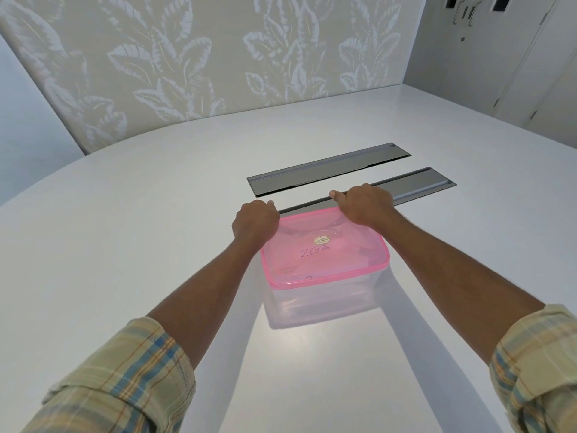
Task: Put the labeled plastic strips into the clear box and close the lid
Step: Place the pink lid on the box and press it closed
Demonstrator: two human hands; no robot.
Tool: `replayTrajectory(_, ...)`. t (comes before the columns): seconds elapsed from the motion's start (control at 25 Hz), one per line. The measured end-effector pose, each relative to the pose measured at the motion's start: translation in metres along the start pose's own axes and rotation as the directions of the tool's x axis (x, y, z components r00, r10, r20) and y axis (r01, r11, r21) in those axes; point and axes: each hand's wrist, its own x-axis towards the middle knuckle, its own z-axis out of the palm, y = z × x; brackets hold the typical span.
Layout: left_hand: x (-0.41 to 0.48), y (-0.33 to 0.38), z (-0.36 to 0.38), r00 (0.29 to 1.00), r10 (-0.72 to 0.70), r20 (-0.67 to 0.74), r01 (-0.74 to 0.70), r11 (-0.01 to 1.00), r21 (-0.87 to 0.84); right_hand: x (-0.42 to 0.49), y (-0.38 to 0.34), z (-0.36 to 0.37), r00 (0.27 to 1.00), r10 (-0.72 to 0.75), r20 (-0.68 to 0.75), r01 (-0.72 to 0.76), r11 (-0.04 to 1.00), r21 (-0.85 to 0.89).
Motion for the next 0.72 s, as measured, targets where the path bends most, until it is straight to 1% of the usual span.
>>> replayTrajectory(0.2,0.001,0.0,0.001,1.0,-0.013,0.006,0.013,1.0,-0.012,0.011,0.011,0.0,0.987,-0.104,0.124,0.085,0.985,0.148)
replayTrajectory(0.4,0.004,-0.001,0.004,1.0,0.003,0.027,-0.004,1.0,0.021,0.014,0.016,0.01,0.973,-0.186,0.136,0.15,0.96,0.237)
replayTrajectory(0.56,0.009,-0.002,0.004,0.998,0.002,0.056,-0.003,1.0,0.015,0.018,0.019,0.015,0.974,-0.144,0.177,0.071,0.928,0.367)
replayTrajectory(0.72,0.01,-0.001,0.004,0.999,-0.005,0.037,0.005,1.0,0.015,0.02,0.021,0.018,0.97,-0.127,0.207,0.037,0.92,0.389)
